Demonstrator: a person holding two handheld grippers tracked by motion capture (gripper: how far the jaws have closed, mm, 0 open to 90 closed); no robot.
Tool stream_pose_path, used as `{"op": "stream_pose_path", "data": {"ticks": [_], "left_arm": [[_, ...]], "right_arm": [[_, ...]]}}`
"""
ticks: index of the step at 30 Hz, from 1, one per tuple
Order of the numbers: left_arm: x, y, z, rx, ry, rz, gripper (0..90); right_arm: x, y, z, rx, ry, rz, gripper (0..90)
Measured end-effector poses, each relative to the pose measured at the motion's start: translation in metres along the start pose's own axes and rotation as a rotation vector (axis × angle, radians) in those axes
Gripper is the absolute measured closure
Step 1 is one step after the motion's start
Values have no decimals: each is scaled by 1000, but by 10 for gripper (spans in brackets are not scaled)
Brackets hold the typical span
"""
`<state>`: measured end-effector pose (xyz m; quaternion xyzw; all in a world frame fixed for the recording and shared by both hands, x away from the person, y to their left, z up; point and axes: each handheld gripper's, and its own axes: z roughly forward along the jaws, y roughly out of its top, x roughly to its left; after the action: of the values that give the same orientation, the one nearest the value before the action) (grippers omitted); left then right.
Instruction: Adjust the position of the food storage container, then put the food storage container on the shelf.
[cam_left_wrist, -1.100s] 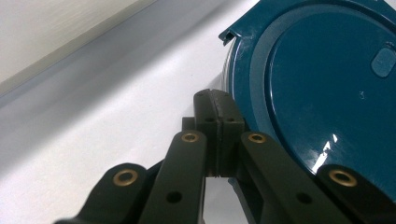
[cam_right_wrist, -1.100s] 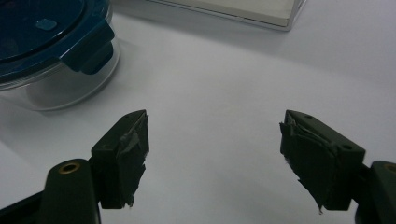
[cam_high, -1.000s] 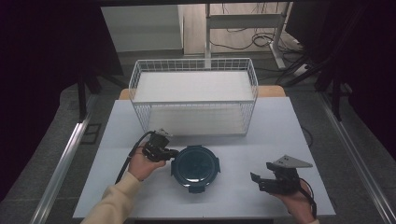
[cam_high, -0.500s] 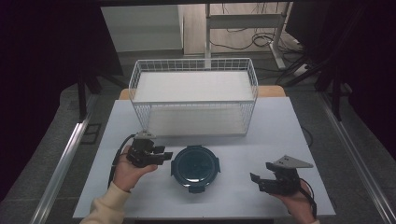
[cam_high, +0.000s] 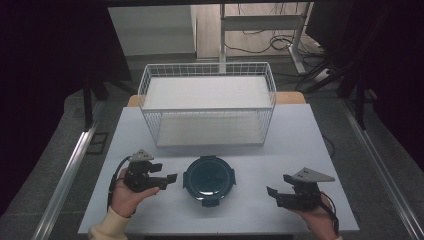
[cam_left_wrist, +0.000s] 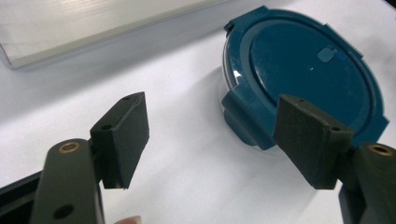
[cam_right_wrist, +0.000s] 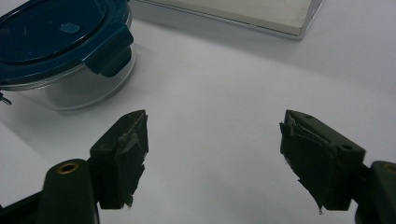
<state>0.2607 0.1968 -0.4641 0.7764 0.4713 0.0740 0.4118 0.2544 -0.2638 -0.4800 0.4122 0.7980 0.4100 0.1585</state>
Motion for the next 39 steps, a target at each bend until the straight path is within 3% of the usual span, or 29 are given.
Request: {"op": "stream_pose_path", "data": {"ticks": [6, 16, 21, 25, 29, 31, 36, 39], "left_arm": [[-4, 0, -1, -4, 0, 21, 260], [-3, -2, 2, 0, 21, 0, 225], [-5, 1, 2, -12, 14, -21, 210], [-7, 6, 4, -12, 0, -58, 179], [-9, 12, 6, -5, -23, -61, 174], [-10, 14, 10, 3, -56, -84, 174], [-10, 16, 15, 10, -75, -83, 174], [-5, 14, 17, 22, -80, -99, 175]], "right_arm": [[-1, 0, 0, -6, 4, 1, 229], [2, 2, -1, -10, 12, 16, 220], [6, 9, -3, -29, 23, 73, 210], [10, 22, -2, -16, 84, 190, 212], [17, 33, 1, -15, 87, 168, 209], [25, 44, 6, -13, 104, 157, 195], [32, 58, 16, -12, 116, 160, 175], [39, 65, 30, 7, 143, 175, 157]]}}
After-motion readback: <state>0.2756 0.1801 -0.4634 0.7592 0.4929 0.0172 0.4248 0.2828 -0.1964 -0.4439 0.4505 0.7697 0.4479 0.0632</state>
